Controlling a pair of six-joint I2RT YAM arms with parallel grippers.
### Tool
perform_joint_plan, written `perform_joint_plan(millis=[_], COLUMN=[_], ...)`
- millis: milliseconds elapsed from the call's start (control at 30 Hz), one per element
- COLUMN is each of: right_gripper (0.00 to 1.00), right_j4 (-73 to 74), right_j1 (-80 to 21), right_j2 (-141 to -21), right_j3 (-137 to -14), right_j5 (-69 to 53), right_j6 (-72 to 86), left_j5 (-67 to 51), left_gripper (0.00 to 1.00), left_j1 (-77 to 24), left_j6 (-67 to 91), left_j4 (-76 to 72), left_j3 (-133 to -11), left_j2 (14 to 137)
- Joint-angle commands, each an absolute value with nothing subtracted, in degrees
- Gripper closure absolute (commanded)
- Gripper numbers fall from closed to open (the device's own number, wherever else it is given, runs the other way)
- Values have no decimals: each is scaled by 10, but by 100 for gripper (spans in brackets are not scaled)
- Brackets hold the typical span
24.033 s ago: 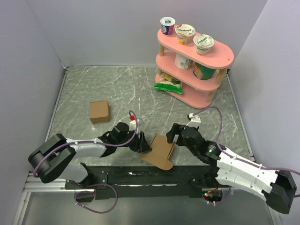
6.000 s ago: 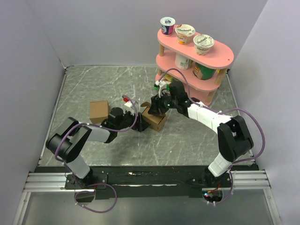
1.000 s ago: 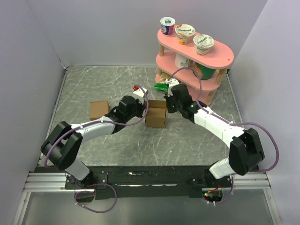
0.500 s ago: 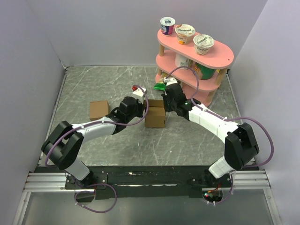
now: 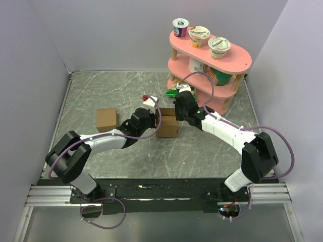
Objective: Fold the paper box
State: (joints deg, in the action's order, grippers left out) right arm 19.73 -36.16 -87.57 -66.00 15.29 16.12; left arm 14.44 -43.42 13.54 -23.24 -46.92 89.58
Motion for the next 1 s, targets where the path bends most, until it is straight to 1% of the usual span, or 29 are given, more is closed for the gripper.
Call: perform_joint_plan(millis=[0, 500, 967], right_gripper=[100, 100, 100], right_j4=[196, 202, 165], right_j1=[-385, -393, -416], right_j2=[-887, -907, -880], right_j3=[-693, -713, -646], right_j5=[129, 130, 154], right_j6=[189, 203, 236], left_j5=[118, 155, 156], left_gripper=[99, 99, 99], left_j1=[-461, -483, -483], left_j6=[162, 161, 175], left_j4=[-229, -229, -219], left_j3=[-454, -448, -460], left_j2=[892, 895, 900])
